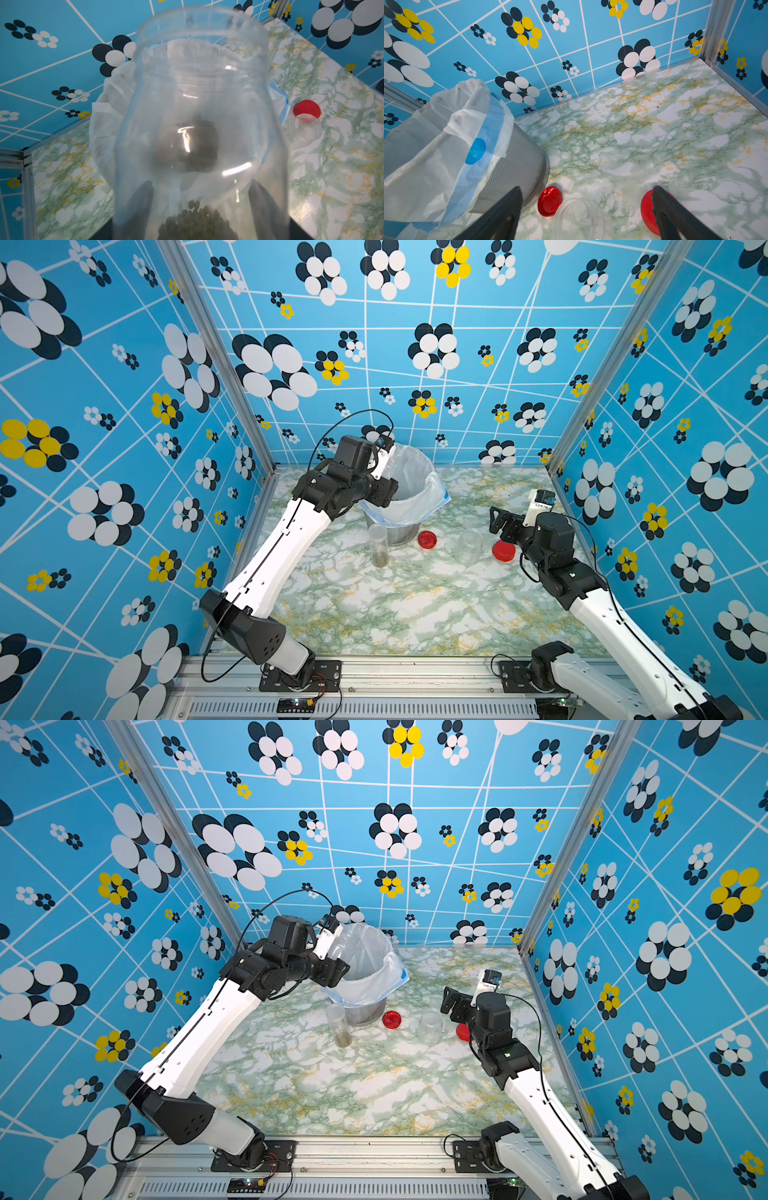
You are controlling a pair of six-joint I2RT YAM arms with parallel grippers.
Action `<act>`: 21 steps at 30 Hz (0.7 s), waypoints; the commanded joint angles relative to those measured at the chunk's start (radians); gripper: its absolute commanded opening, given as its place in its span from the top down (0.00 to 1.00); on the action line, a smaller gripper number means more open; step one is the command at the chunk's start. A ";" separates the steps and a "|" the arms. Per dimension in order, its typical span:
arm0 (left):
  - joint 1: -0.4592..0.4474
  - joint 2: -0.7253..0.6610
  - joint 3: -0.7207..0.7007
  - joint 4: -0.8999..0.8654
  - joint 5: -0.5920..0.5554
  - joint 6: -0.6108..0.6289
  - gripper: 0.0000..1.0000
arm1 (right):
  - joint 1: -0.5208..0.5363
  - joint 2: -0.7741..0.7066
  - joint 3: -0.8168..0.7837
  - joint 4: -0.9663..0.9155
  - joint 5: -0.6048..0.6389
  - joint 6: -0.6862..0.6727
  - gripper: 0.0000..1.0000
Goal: Empty moldy mung beans from jars
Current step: Pour the moldy mung beans from the jar into the trash bin.
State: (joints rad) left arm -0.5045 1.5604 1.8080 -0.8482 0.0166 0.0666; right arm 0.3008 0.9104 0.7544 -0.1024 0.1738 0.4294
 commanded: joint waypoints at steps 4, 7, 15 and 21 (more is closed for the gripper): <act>-0.013 0.096 0.188 -0.207 -0.199 0.051 0.37 | 0.012 -0.013 -0.013 -0.023 -0.062 -0.031 0.01; -0.026 0.164 0.283 -0.298 -0.284 0.071 0.37 | 0.014 0.009 -0.006 -0.041 -0.063 -0.033 0.01; -0.043 0.288 0.433 -0.495 -0.382 0.107 0.36 | 0.014 -0.014 -0.024 -0.033 -0.062 -0.035 0.01; -0.061 0.336 0.511 -0.552 -0.442 0.156 0.36 | 0.017 -0.031 -0.022 -0.046 -0.056 -0.043 0.01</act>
State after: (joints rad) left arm -0.5503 1.8820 2.2528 -1.3331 -0.3599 0.1814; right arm 0.3077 0.8955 0.7448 -0.1249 0.1204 0.4030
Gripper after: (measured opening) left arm 0.746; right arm 0.991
